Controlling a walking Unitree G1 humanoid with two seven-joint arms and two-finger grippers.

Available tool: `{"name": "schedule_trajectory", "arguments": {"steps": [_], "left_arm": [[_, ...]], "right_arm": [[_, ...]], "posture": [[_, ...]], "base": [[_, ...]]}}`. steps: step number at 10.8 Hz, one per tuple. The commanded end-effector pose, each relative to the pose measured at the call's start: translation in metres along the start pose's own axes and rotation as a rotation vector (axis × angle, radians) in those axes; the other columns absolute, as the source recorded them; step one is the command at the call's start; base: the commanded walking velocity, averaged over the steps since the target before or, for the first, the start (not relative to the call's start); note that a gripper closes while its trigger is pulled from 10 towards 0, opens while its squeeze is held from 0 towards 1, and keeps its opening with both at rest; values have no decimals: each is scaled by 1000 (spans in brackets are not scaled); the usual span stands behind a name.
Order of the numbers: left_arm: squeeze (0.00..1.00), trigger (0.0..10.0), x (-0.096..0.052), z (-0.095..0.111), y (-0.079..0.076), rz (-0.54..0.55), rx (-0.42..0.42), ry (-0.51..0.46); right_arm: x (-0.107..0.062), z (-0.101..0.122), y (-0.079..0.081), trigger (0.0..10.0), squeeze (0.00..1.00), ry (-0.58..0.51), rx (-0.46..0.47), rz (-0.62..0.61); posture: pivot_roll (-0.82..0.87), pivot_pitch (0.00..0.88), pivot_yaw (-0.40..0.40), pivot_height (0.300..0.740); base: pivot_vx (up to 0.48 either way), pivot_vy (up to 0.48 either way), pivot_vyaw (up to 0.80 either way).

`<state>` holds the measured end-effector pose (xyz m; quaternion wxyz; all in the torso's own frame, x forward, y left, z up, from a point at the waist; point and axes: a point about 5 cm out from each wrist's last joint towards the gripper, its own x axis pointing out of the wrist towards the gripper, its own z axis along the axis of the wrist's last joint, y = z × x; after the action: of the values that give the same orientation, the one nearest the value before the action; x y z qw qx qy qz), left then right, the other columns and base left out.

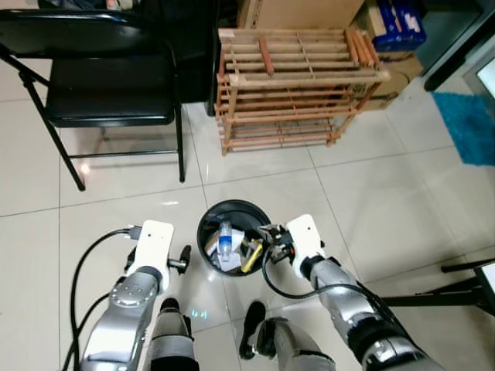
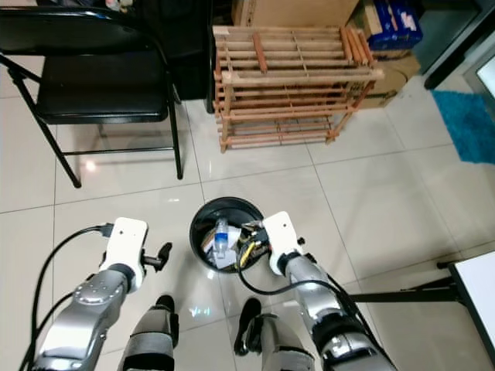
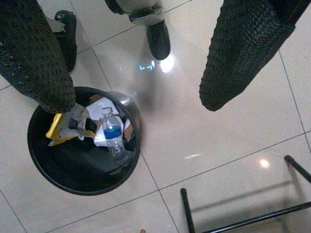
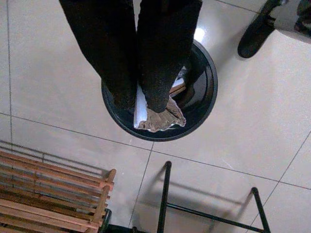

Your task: Picking trash to rubbish bin

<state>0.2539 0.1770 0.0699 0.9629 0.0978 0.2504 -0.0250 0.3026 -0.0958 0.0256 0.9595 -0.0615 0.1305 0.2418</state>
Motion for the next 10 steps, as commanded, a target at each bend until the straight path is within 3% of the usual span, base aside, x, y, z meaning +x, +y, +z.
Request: {"name": "schedule_trajectory", "arguments": {"steps": [1,6,10], "left_arm": [[0,10000,-6,-6,0,-4,-5,25],[0,10000,-22,-15,7,7,0,62],[0,10000,-23,-14,5,-7,3,71]], "right_arm": [[-4,-11,-1,10000,0,41,16,-16],[9,-5,5,10000,0,85,86,-31],[21,3,45,10000,0,75,112,96]], "posture": [[549,387,-184,740],[606,423,-182,740],[607,418,-182,740]], "base": [[0,0,0],[0,0,0],[0,0,0]]}}
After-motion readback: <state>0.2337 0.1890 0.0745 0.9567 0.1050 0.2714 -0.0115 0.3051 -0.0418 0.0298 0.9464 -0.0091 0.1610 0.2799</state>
